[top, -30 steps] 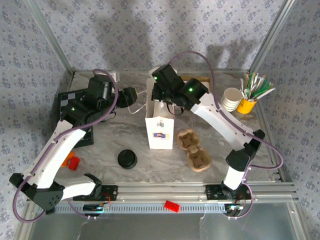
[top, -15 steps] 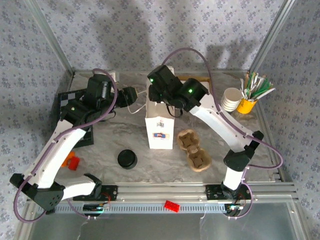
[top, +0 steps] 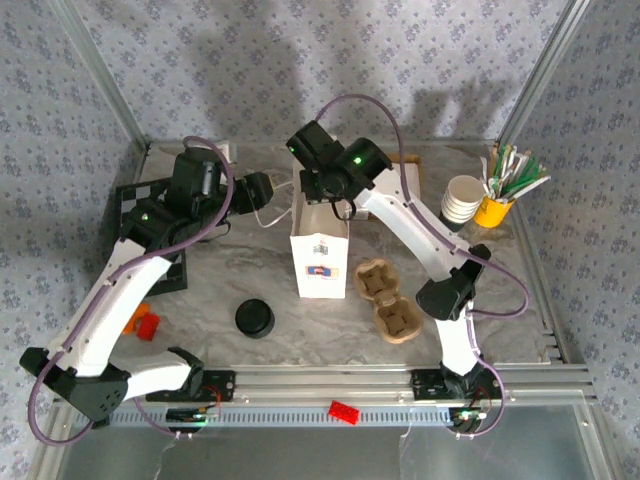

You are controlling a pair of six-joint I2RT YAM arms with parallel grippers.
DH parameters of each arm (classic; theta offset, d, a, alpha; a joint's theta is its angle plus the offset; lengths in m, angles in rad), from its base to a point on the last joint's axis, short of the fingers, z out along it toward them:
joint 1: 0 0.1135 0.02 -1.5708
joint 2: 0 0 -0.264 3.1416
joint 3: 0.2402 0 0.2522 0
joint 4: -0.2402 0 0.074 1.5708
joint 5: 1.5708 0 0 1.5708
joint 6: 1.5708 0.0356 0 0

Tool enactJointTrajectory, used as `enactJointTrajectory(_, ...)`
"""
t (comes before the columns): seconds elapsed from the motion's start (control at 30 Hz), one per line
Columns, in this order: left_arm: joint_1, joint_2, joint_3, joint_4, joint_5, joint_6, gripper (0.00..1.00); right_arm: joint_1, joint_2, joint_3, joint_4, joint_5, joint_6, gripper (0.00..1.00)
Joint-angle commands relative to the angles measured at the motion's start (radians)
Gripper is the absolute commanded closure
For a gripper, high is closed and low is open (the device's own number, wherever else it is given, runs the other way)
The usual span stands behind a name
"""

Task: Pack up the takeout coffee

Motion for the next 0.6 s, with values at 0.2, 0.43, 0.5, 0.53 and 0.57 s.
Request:
enactJointTrajectory(0.2, 0.009, -0.009, 0.002, 0.03, 0.023, -0.01, 0.34, 0.004, -0.01, 0.016, -0.08, -0.018, -0.01, 0.67)
enactJointTrajectory(0.43, 0.01, -0.01, 0.007, 0.031, 0.024, -0.011, 0.34, 0.014, -0.035, 0.129, -0.079, 0.044, -0.062, 0.5)
enactJointTrajectory(0.5, 0.01, -0.011, 0.009, 0.031, 0.024, -0.009, 0.34, 0.001, -0.033, 0.132, -0.07, 0.036, -0.076, 0.48)
enactJointTrajectory(0.53, 0.01, -0.008, 0.009, 0.031, 0.024, -0.01, 0.34, -0.007, -0.03, 0.132, -0.063, 0.029, -0.082, 0.48)
enactJointTrajectory(0.57, 0.011, -0.008, 0.01, 0.032, 0.024, -0.011, 0.34, -0.011, -0.026, 0.129, -0.055, 0.02, -0.088, 0.5)
